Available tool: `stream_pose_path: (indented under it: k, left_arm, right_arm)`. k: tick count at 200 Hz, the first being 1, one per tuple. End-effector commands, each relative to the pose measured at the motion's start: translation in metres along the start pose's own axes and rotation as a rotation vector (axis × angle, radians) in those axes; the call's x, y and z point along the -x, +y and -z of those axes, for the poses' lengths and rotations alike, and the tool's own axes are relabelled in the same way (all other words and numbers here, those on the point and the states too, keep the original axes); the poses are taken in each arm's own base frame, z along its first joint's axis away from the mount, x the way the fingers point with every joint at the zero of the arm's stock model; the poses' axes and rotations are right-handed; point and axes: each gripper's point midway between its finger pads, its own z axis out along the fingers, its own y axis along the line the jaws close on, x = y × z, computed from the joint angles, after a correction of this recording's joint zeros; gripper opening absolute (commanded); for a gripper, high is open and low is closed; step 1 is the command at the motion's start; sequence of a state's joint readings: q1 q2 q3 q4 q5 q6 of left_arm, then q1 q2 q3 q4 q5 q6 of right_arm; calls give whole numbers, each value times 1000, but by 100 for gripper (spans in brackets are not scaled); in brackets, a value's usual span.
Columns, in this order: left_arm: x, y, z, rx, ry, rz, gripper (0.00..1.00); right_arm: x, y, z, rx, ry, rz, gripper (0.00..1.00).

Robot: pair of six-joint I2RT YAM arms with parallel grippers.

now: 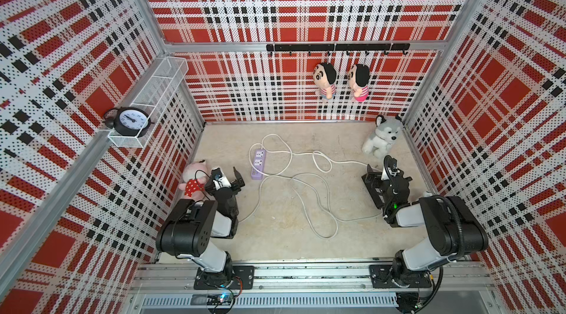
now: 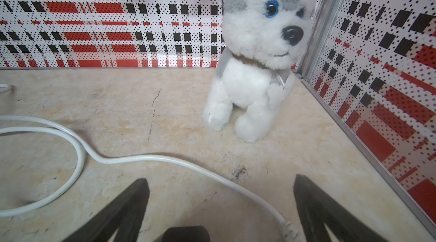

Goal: Unwrap the cord wrapped around the power strip
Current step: Reset both arms

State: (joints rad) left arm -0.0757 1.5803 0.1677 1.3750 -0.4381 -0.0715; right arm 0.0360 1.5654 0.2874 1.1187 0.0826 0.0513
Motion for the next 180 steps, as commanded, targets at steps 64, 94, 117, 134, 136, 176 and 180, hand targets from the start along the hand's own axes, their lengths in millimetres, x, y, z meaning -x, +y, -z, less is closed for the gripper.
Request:
stream_pose_path:
  k: [64, 94, 117, 134, 136, 176, 180]
  left_arm:
    - [25, 2, -5, 21, -89, 26, 98]
    - [25, 4, -6, 20, -90, 36, 98]
    - [25, 3, -6, 16, -89, 37, 98]
    - [25, 4, -6, 15, -89, 41, 98]
    - [25, 4, -6, 15, -90, 41, 98]
    - [25, 5, -5, 10, -90, 47, 98]
    - [25, 5, -5, 10, -91, 48, 98]
  right_arm:
    - [8, -2, -2, 2, -27, -9, 100]
    - [8, -1, -3, 4, -27, -9, 100]
    - [8, -1, -3, 3, -25, -8, 100]
    - [8, -2, -2, 2, -27, -7, 100]
    - [8, -1, -2, 2, -28, -5, 100]
    - [6, 1, -6, 13, -13, -3, 100]
    - [6, 1, -6, 14, -12, -3, 100]
